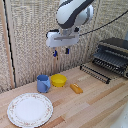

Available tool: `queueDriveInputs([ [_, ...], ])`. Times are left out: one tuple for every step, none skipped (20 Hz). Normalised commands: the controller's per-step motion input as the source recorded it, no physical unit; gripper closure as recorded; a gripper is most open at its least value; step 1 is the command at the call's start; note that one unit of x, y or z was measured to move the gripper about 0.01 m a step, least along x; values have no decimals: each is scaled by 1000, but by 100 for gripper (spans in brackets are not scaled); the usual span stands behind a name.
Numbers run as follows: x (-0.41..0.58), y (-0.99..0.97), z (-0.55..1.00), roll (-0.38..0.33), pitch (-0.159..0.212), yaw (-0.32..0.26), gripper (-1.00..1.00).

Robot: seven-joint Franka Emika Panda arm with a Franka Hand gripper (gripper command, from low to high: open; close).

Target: Notice the yellow vessel located before you. Bring your fastener close to the yellow vessel and smoothly hold it. Transfer the yellow vessel above the white plating and let go of your hold on it, then set the vessel on the plating.

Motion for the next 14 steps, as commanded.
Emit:
queueDriveInputs([
  [0,-120,-146,0,0,-14,-100],
  [454,-77,-363,0,1,-204,-100],
  [454,-77,-363,0,1,-204,-100],
  [446,-86,-394,-5,8,-219,-100],
  [403,-103,-397,-6,0,-212,-100],
  [420,-103,-414,-10,9,-213,-100],
  [434,-140,-414,-5,18,-215,-100],
  [443,-220,-403,0,29,-205,-100],
  [429,-237,-400,0,38,-199,-100],
  [400,-254,-417,0,48,-196,-100],
  [314,-300,-420,-14,69,-185,-100],
  [246,-349,-423,-24,97,-166,-100],
  [189,-371,-431,-36,118,-149,-100],
  [166,-380,-423,-44,125,-136,-100],
])
